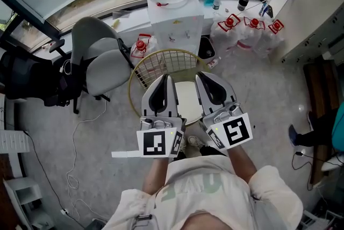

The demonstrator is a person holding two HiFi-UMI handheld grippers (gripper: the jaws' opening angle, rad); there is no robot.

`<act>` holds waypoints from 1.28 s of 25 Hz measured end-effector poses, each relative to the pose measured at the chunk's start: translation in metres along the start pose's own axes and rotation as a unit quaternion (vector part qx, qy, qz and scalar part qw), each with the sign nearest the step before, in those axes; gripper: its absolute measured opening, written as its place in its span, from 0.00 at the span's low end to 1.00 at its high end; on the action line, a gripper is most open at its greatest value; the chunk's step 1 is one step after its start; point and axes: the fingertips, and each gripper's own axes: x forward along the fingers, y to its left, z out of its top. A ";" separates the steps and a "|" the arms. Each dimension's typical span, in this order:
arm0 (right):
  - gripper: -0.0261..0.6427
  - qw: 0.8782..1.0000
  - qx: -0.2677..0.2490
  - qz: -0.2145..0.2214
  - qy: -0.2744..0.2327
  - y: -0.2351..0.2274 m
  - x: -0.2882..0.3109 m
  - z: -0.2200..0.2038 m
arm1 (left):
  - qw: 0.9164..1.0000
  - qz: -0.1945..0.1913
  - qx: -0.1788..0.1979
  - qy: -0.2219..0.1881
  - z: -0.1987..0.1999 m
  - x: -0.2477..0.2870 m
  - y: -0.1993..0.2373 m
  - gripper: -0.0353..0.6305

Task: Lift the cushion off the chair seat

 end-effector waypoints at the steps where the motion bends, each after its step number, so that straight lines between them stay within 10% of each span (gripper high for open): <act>1: 0.06 1.000 0.000 0.003 0.002 0.001 0.000 -0.002 | 1.000 0.003 -0.006 0.001 -0.003 -0.001 0.001 0.07; 11: 0.06 0.998 0.034 0.043 0.040 0.011 0.000 -0.110 | 0.996 0.071 -0.058 0.021 -0.111 -0.028 0.051 0.07; 24: 0.06 0.979 0.076 0.064 0.180 0.029 -0.040 -0.328 | 0.962 0.178 -0.159 0.131 -0.344 -0.127 0.089 0.07; 32: 0.06 0.968 0.100 0.071 0.217 0.033 -0.062 -0.375 | 0.947 0.185 -0.209 0.158 -0.405 -0.158 0.074 0.07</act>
